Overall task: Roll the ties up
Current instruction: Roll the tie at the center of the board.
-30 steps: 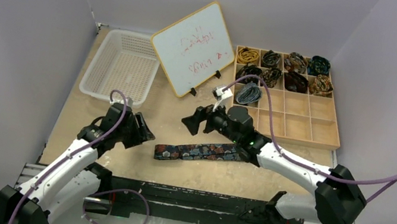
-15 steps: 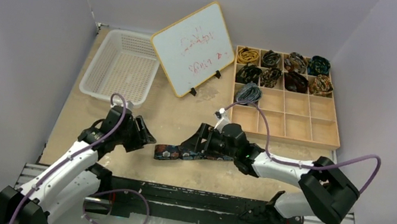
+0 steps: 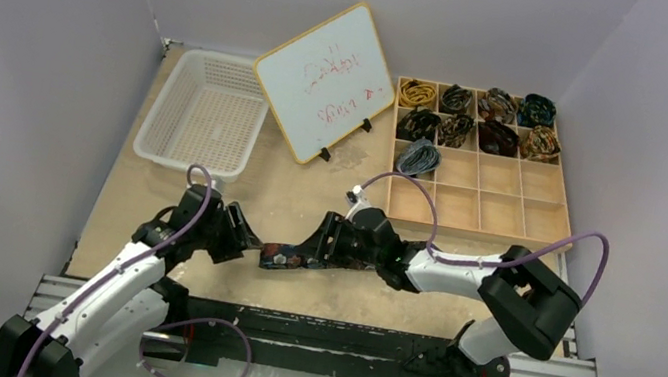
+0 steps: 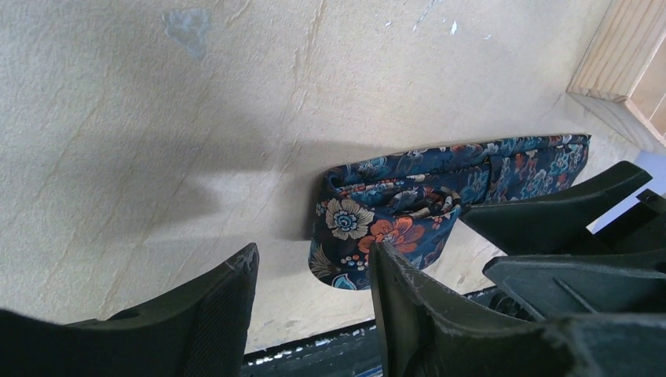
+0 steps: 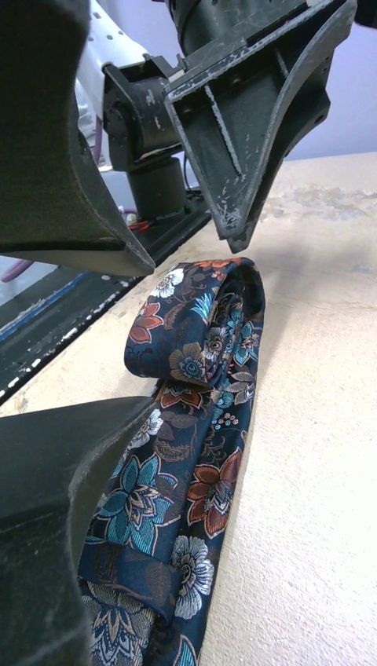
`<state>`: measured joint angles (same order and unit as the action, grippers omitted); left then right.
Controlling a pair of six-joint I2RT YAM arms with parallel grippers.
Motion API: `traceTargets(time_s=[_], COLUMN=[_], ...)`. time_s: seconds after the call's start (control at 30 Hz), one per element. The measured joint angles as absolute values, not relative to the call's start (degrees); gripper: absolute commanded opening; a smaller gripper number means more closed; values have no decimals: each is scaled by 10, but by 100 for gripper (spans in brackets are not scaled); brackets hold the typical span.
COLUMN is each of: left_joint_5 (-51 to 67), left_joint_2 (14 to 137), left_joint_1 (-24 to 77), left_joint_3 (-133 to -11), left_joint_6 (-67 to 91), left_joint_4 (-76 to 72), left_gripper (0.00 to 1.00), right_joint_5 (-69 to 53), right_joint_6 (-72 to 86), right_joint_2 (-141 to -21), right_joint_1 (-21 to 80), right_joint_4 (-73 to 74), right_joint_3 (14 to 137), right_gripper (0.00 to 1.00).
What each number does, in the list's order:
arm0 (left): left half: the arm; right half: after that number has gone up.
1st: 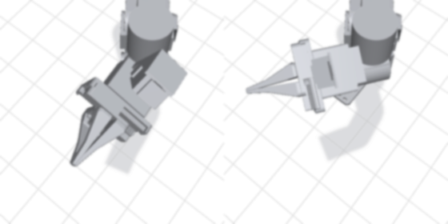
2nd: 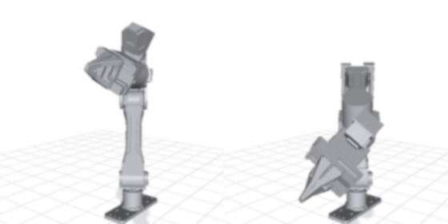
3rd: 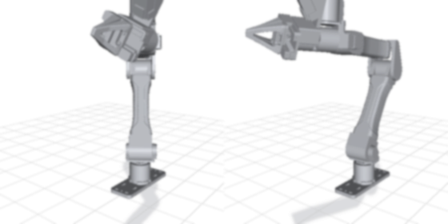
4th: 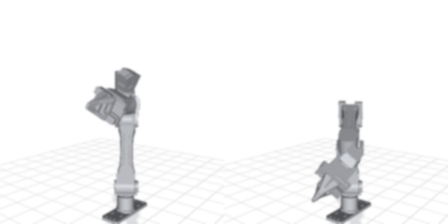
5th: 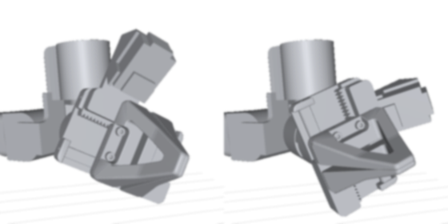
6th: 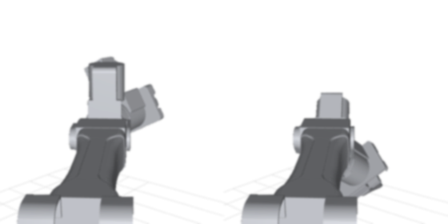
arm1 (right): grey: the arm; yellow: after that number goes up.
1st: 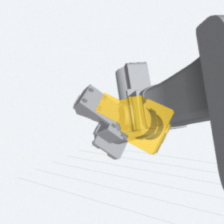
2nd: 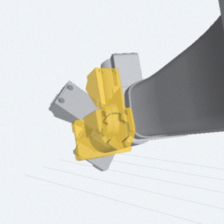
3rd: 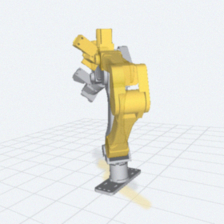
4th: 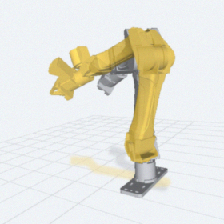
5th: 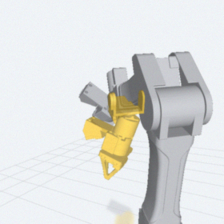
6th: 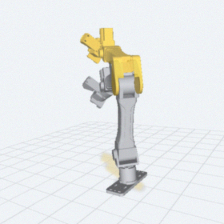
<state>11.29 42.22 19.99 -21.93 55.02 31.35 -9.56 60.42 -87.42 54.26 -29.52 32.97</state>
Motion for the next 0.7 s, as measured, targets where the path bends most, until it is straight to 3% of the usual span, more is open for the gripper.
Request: traceTargets(time_s=[0.2, 0.7], left_joint_5=[124, 165], left_joint_2=[411, 392], left_joint_1=[200, 200], left_joint_3=[-201, -161], left_joint_6=[559, 563], left_joint_4=[308, 270], left_gripper=[52, 52], right_joint_5=[-98, -116], right_joint_6=[605, 604], right_joint_2=[-880, -935], right_joint_1=[543, 543], right_joint_4=[-305, -309], right_joint_3=[330, 338], right_gripper=[57, 33])
